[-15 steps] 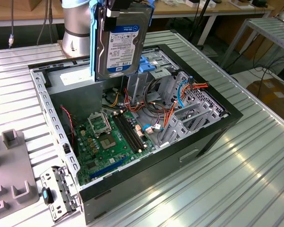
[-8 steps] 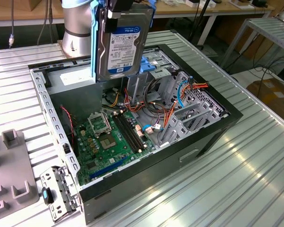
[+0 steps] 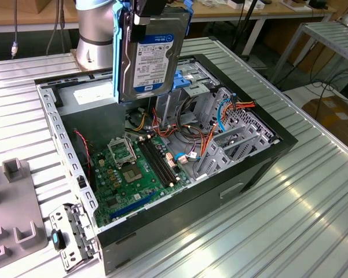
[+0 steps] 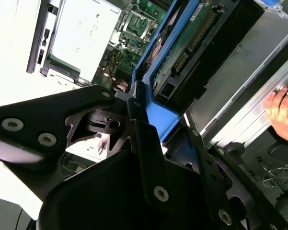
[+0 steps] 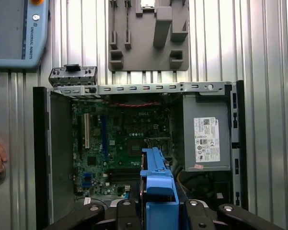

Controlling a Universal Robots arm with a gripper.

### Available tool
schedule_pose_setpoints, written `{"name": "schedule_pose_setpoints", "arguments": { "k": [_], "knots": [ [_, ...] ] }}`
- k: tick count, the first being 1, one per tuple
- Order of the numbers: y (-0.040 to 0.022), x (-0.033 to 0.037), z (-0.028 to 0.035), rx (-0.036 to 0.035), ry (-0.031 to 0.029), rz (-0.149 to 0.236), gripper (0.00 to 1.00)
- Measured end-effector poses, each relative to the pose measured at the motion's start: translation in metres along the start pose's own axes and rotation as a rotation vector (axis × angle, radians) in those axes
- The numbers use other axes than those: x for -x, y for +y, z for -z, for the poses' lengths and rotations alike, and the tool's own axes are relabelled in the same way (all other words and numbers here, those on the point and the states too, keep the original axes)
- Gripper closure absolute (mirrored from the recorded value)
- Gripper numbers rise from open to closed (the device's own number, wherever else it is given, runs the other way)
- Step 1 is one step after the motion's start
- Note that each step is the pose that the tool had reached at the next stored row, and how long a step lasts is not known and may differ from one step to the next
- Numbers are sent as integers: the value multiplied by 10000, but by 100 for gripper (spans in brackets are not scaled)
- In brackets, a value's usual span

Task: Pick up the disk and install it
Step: 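Insert the disk into the insertion slot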

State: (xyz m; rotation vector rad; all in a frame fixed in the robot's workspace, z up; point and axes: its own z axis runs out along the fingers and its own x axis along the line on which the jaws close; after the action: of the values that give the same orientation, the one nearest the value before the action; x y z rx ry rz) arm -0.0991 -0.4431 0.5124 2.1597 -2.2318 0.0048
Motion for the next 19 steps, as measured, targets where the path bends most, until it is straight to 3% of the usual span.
{"name": "schedule_pose_setpoints", "arguments": {
  "k": [11,19],
  "knots": [
    [-5,-130,-10,0,0,-1,63],
    [-6,-152,-16,-14,-1,-1,63]
  ]
}}
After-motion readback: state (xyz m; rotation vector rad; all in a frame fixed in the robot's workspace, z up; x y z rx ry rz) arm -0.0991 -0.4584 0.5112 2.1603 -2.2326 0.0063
